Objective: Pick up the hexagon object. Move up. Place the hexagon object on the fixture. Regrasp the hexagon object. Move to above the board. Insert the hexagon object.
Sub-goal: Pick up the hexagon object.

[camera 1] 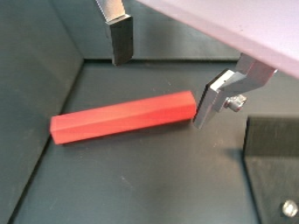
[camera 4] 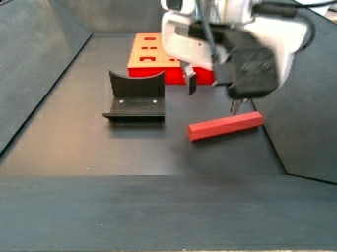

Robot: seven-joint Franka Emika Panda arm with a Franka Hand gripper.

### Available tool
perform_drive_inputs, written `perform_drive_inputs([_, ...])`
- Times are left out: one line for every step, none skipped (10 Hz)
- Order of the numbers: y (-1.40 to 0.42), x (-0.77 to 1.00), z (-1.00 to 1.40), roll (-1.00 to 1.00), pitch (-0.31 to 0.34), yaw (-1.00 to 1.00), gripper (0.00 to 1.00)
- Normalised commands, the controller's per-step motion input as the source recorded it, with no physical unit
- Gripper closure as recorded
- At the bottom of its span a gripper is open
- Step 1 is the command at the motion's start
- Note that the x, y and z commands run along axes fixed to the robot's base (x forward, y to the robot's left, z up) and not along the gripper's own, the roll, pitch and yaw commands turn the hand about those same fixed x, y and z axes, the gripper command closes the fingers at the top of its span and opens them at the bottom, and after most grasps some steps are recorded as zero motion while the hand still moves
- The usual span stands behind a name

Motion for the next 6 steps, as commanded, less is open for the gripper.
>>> perform_drive_inputs([0.0,0.0,-0.44,-0.28,-0.174,-0.75,0.0])
perform_drive_inputs([0.0,0.0,-0.43,-0.28,-0.177,-0.73,0.0])
perform_drive_inputs([0.0,0.0,-0.41,-0.29,-0.181,-0.7,0.0])
perform_drive_inputs([0.01,0.0,-0.38,-0.3,-0.194,-0.66,0.0])
perform_drive_inputs([0.06,0.0,-0.35,-0.31,-0.213,-0.59,0.0])
perform_drive_inputs([0.12,-0.21,-0.33,-0.28,-0.274,-0.48,0.0])
